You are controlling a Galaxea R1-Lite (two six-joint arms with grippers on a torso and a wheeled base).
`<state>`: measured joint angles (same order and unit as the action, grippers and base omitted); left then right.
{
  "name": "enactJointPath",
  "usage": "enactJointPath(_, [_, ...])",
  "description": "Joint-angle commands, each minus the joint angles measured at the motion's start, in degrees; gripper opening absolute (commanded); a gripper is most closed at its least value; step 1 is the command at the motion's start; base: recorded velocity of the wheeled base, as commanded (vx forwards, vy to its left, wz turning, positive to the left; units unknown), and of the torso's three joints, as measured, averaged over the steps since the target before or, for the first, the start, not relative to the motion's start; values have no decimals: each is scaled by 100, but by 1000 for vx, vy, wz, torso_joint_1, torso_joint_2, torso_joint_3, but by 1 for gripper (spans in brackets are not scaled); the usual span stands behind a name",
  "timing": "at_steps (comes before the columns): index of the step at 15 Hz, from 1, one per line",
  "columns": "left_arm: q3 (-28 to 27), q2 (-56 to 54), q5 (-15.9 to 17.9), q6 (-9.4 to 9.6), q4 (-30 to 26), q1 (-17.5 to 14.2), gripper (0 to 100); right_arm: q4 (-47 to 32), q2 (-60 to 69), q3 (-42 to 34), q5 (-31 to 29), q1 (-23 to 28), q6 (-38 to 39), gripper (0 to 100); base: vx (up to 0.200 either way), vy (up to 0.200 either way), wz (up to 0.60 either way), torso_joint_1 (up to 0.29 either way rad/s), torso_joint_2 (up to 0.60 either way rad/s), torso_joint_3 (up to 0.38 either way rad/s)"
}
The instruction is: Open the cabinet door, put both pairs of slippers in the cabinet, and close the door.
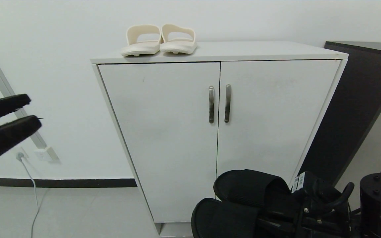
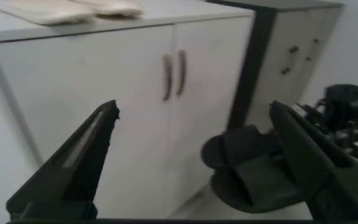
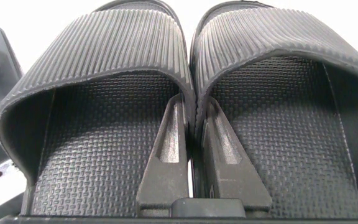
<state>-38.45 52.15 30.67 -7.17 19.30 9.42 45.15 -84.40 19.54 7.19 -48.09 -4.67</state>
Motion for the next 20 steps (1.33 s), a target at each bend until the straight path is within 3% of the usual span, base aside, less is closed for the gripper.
enactJointPath(1, [-198,612,62,5,13,517,100,2,-42,6,1,-7,1,0,0,0,0,0,0,0])
enactJointPath(4, [-453,1227,71,-4,30,1246,100,2,-42,6,1,2,1,0,0,0,0,0,0,0])
enactJointPath(8, [-971,2080,79,-30,144,1747,100,-7,-59,6,1,2,1,0,0,0,0,0,0,0])
enactJointPath(10, [-1218,2607,88,-21,593,2116,100,2,-130,6,19,2,1,0,0,0,0,0,0,0])
enactJointPath(13, [-1622,3416,97,-101,1392,2310,100,2,-191,-3,19,2,1,0,0,0,0,0,0,0])
enactJointPath(14, [-1850,3732,44,-197,1498,2398,100,2,-191,-12,19,2,1,0,0,0,0,0,0,0])
enactJointPath(17, [-2395,4259,35,-892,1498,2819,100,11,-183,-12,10,2,1,0,0,0,0,0,0,0])
enactJointPath(20, [-2905,4875,35,-962,1463,2872,100,11,-165,-12,-7,2,1,0,0,0,0,0,0,0])
